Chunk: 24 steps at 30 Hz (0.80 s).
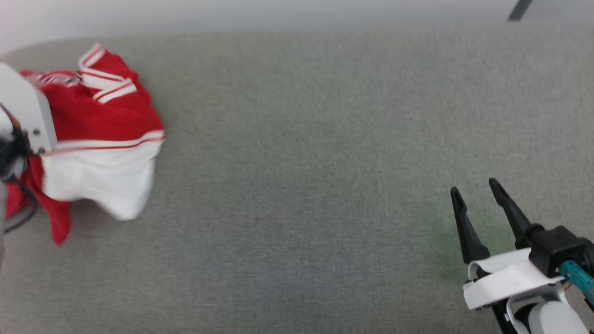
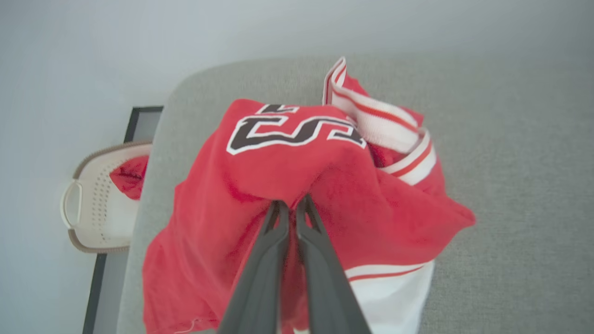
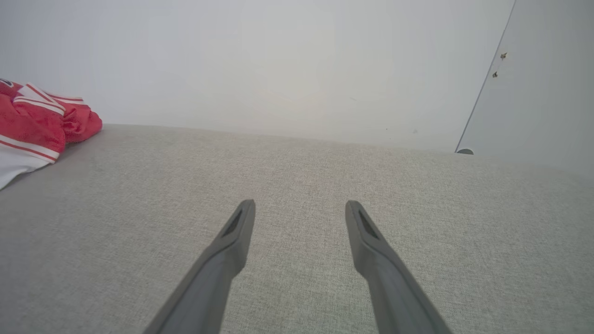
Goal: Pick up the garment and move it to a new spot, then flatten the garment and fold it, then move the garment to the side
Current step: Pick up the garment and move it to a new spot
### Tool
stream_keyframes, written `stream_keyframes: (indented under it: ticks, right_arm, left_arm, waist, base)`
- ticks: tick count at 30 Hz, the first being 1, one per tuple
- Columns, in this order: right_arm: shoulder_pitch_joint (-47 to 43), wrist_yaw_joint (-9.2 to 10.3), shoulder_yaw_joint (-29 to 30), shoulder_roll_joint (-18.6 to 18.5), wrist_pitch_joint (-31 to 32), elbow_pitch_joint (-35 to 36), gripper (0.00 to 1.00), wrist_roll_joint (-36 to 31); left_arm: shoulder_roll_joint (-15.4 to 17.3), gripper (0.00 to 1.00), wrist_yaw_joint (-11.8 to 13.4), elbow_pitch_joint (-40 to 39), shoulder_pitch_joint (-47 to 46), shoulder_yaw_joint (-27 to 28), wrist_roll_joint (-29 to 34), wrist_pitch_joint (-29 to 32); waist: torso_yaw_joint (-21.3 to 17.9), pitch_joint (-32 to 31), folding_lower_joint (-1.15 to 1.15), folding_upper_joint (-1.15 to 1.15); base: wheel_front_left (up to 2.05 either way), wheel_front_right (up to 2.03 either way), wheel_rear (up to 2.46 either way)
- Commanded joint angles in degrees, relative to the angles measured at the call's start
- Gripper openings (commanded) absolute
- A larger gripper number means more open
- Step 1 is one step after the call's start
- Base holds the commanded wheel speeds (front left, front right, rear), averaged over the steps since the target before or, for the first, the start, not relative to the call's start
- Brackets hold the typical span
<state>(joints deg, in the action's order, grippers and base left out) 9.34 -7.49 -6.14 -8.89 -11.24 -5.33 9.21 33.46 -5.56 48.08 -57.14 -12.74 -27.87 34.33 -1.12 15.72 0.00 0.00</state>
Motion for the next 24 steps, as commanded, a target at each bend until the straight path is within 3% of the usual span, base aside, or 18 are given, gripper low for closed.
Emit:
stream_keyframes:
  ticks: [1, 4, 10, 17, 24]
  right_arm:
    - [-1.1, 0.00, 0.1, -0.1, -0.3, -0.3, 1.00, 0.3]
    - [-2.3, 0.00, 0.2, -0.1, -0.3, -0.7, 1.00, 0.5]
    - [-4.8, 0.00, 0.5, 0.4, 0.0, -1.1, 1.00, 0.7]
    - [-7.0, 0.00, 2.3, 0.6, 0.3, -0.8, 1.00, 0.3]
    - [-8.1, 0.00, 6.7, 0.3, 0.9, 0.1, 1.00, -0.9]
  left_arm:
    - [0.4, 0.00, -0.4, -1.2, -1.4, -0.3, 0.8, -1.6]
    - [0.7, 0.00, -0.3, -3.7, -2.8, -1.3, 2.4, -5.2]
    - [-1.7, 0.00, -0.7, -7.2, -4.7, -2.9, 2.6, -8.7]
    - [-5.3, 0.00, -1.5, -12.6, -2.6, -4.8, -1.0, -6.2]
    - [-8.6, 0.00, -1.7, -21.1, 1.7, -6.2, -6.2, -1.8]
  waist:
    - [2.9, -4.8, 0.00, 0.00]
    - [3.9, -7.6, 0.00, 0.00]
    - [5.7, -13.5, 0.00, 0.00]
    - [5.7, -17.2, 0.00, 0.00]
    - [2.3, -17.8, 0.00, 0.00]
  base:
    - [0.00, 0.00, 0.00]
    - [0.00, 0.00, 0.00]
    - [0.00, 0.00, 0.00]
    - [0.00, 0.00, 0.00]
    - [0.00, 0.00, 0.00]
